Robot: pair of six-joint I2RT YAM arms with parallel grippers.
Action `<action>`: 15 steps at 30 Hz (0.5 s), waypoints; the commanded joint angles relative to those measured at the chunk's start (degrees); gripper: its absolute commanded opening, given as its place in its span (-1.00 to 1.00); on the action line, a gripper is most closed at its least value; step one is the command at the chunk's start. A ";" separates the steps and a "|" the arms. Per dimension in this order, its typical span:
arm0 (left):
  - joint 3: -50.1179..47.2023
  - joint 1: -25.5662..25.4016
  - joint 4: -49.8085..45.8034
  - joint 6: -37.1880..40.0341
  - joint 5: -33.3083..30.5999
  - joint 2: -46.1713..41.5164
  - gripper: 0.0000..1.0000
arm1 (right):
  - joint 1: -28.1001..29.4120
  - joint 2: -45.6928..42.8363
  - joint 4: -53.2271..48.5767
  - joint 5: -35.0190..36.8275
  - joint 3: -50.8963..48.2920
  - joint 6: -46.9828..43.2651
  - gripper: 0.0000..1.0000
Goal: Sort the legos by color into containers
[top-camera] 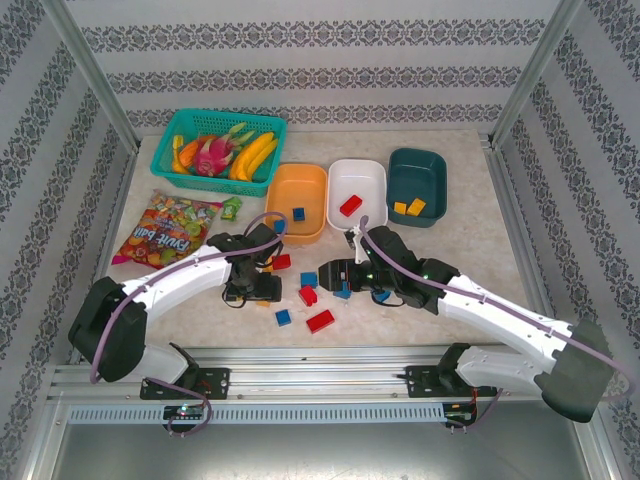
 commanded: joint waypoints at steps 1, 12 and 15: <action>2.99 0.61 -0.49 -1.56 0.19 -2.75 0.56 | 0.04 1.42 -1.89 1.77 2.26 0.37 0.47; 12.42 0.61 6.23 -18.16 -0.14 7.18 0.41 | -0.30 0.94 1.70 4.31 1.25 2.05 0.47; 12.87 0.55 9.51 -24.55 -1.49 9.68 0.41 | -0.49 0.79 1.66 4.30 0.96 2.05 0.47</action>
